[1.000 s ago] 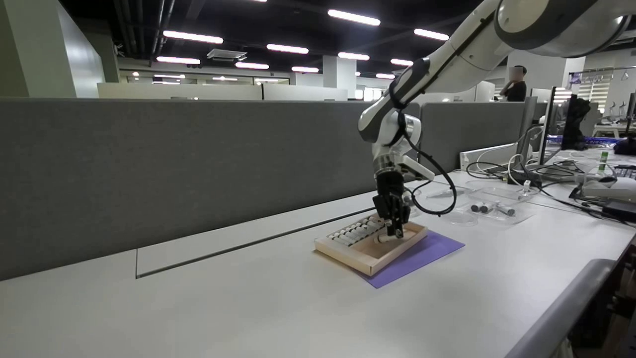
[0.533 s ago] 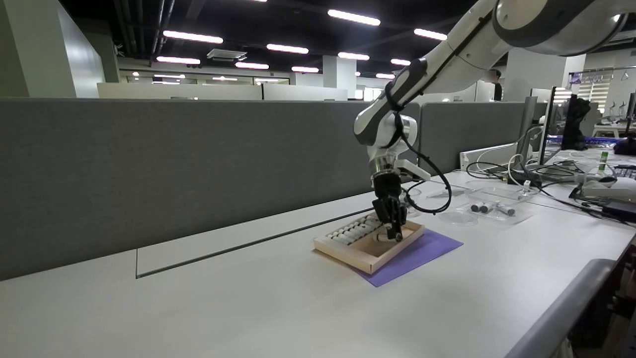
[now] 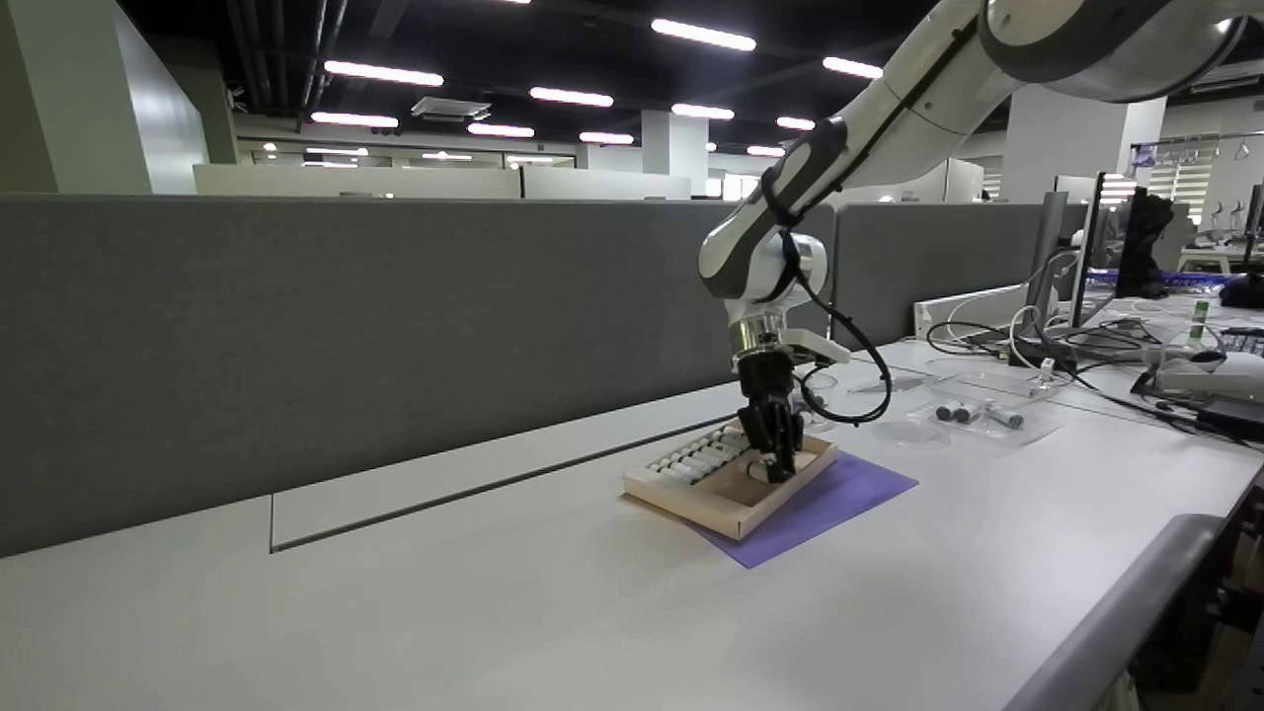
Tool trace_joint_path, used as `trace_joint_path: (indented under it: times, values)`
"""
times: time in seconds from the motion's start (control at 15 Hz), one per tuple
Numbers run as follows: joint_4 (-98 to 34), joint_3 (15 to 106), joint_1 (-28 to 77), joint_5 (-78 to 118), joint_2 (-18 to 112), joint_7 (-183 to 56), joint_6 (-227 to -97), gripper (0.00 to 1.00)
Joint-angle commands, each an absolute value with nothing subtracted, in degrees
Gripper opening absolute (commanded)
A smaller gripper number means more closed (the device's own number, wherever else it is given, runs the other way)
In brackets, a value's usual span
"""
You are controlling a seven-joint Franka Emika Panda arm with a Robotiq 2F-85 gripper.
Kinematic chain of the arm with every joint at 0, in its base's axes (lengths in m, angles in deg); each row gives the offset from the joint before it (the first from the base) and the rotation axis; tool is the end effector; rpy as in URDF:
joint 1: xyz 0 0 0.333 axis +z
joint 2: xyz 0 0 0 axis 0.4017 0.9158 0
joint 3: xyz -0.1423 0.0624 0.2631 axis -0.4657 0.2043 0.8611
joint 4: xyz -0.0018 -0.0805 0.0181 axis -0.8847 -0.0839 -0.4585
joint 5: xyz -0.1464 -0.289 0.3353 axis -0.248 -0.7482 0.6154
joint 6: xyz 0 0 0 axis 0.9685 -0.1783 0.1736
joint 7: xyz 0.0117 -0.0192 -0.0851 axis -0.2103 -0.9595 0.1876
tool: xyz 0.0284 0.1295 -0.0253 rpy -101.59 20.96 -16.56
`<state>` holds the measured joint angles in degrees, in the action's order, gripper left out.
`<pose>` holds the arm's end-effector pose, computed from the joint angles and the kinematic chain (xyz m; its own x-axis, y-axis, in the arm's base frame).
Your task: Remove one object from the container and place it on the bottom part of the tray
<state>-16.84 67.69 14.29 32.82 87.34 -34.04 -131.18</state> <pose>0.6946 -0.0577 0.0133 0.8757 0.2767 -0.3957 0.1248 -0.9213 -0.3682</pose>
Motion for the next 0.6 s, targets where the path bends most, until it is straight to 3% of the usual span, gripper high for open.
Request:
trace_joint_path:
  times: [0.0,0.4,0.53]
  values:
    - [-19.9,67.6,14.7,31.1,86.0,-34.5,-136.2,0.51]
    - [-29.1,68.8,14.9,30.8,77.4,-33.5,-142.3,0.97]
    - [-32.9,69.2,14.7,30.4,73.5,-32.0,-143.2,1.00]
